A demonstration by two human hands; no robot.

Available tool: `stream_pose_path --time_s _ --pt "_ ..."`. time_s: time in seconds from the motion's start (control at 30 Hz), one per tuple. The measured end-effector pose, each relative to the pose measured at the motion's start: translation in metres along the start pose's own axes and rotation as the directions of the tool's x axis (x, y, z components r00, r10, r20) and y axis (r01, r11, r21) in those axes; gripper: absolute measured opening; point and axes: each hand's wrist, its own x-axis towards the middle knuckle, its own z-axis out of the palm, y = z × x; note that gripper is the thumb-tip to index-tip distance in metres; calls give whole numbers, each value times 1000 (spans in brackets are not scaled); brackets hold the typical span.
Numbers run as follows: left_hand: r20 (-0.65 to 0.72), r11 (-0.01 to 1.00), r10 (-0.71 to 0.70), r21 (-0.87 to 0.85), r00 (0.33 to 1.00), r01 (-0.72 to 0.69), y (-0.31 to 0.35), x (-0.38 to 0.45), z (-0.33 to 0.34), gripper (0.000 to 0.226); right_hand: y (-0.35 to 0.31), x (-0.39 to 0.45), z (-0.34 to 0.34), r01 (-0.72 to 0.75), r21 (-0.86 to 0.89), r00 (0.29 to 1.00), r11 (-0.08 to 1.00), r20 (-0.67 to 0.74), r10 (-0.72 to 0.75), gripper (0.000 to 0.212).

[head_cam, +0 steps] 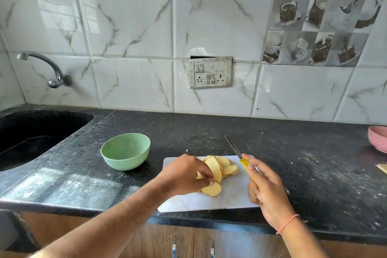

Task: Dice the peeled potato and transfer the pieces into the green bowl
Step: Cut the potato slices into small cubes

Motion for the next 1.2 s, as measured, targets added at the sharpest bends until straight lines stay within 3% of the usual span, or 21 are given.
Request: stream_pose_path --time_s 0.13,0.33,0.47,0.7,0.8,1.07,1.2 --pt "50 979 50 193 998 -59 10 -2 -1 38 1 0 -1 7 -2 1000 1000 1 -7 31" --pt "46 908 181 375 982 -185 20 0 -2 33 1 0 -2 -2 1 1000 1000 1 2 31" --pt "70 893 150 418 986 -166 25 1 -5 31 1 1 -2 -1 3 1000 1000 -2 1 31" --pt "106 973 34 225 994 -57 21 5 -4 24 2 1 -2 1 10 1000 1000 -2 -1 30" --pt "97 999 -49 -10 994 50 18 9 1 18 2 1 -2 3 8 1000 1000 -3 -3 30" --pt "96 897 -277 -330 956 293 9 19 -2 24 1 1 -1 -4 6 1000 1000 -4 4 30" --pt "75 868 -346 -354 935 350 -15 4 -19 25 0 1 -1 -2 16 1000 1000 3 2 31"
